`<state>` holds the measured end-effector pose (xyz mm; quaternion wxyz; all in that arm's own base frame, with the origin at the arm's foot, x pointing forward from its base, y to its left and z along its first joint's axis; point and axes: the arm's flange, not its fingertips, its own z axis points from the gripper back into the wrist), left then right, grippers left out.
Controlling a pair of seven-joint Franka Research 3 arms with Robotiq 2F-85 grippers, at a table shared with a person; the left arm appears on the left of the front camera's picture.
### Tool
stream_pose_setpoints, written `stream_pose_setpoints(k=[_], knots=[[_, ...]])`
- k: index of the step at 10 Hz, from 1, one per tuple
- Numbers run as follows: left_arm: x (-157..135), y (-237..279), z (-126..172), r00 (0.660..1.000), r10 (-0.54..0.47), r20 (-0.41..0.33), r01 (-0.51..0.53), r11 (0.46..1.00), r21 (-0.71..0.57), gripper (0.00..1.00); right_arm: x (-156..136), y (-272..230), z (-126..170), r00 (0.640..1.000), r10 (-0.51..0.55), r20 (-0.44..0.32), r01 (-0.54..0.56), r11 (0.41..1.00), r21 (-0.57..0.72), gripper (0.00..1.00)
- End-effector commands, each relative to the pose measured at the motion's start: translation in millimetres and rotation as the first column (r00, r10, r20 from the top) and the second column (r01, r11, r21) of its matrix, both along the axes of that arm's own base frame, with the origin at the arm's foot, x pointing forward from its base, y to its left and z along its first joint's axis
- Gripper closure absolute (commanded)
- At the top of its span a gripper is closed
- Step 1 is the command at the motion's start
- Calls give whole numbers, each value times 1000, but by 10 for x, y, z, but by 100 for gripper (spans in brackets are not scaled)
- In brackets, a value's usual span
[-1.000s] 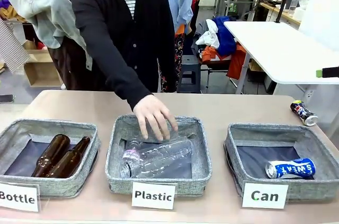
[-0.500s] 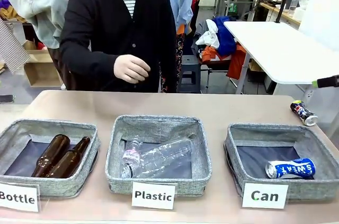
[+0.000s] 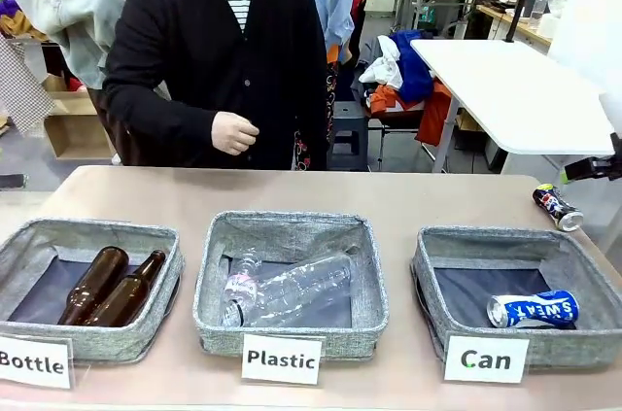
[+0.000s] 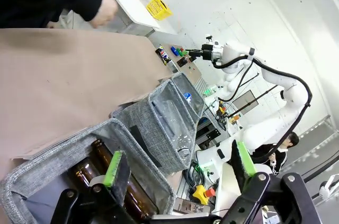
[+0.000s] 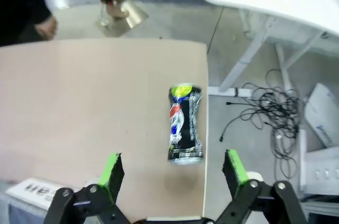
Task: Sort the can waste into the basket.
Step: Pick up the can waste from the table and place it in the right Fabric basket.
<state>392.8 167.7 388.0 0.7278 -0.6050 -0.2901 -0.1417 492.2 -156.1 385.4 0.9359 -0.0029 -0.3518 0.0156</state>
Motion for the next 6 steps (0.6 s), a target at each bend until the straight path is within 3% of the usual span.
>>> stream_pose_setpoints(k=[1, 6], knots=[[-28, 3, 24, 1000, -8, -4, 8, 1000, 15, 0, 287, -14, 89, 997, -67, 47, 68, 998, -16, 0], [-28, 3, 24, 1000, -8, -4, 8, 1000, 15, 0, 685, -163, -269, 996, -63, 64, 63, 998, 4, 0]])
